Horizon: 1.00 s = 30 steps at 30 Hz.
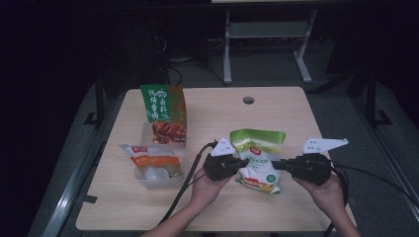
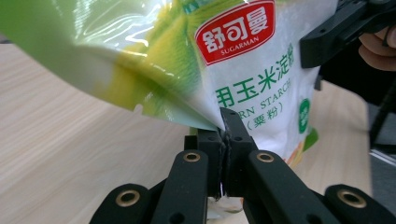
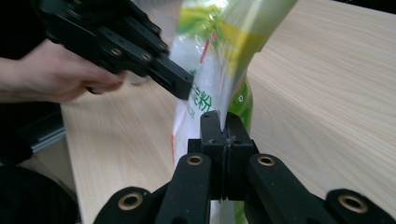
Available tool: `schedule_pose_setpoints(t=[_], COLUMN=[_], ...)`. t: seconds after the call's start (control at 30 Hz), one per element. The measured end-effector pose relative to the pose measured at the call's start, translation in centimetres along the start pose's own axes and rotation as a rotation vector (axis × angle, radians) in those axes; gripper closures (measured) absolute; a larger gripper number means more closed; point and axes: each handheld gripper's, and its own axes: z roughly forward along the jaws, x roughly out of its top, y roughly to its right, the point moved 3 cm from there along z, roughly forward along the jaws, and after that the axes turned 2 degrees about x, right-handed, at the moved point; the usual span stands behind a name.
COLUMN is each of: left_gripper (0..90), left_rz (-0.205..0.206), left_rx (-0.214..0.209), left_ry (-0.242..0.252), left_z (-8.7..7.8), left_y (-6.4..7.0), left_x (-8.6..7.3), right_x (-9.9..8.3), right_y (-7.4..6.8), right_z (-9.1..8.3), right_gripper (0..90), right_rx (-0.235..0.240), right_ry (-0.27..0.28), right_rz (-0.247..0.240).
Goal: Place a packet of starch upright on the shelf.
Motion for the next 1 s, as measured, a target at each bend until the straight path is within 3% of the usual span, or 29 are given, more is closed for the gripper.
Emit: schedule_pose_setpoints(t=[0.2, 0.4, 0.53, 0.63, 0.7, 1.0], left_gripper=[88.9, 88.7, 87.6, 85.1, 78.3, 54.8], left_rz=[0.022, 0.052, 0.049, 0.051, 0.044, 0.091], left_rx=[0.023, 0.027, 0.027, 0.03, 0.031, 0.064], left_ry=[-0.017, -0.019, -0.017, -0.014, -0.014, -0.024], left_z=[-0.2, -0.2, -0.2, -0.4, -0.5, -1.7], left_y=[-0.3, 0.0, 0.0, 0.1, 0.0, 0.8], left_x=[-0.8, -0.7, -0.7, -0.8, -0.8, -1.7], right_x=[-1.0, -0.3, 0.3, 0.4, 0.2, -0.1], right_y=[0.5, 1.0, 0.9, 0.6, 0.7, 0.7], right_z=[1.6, 1.6, 2.6, 3.5, 3.8, 3.5], right_gripper=[85.7, 66.6, 61.3, 68.6, 73.7, 85.1], right_rx=[-0.003, 0.028, 0.041, 0.026, 0.022, 0.034], right_ry=[-0.07, -0.05, -0.08, -0.112, -0.11, -0.11], right_rz=[-0.003, 0.016, 0.007, -0.029, -0.036, -0.014])
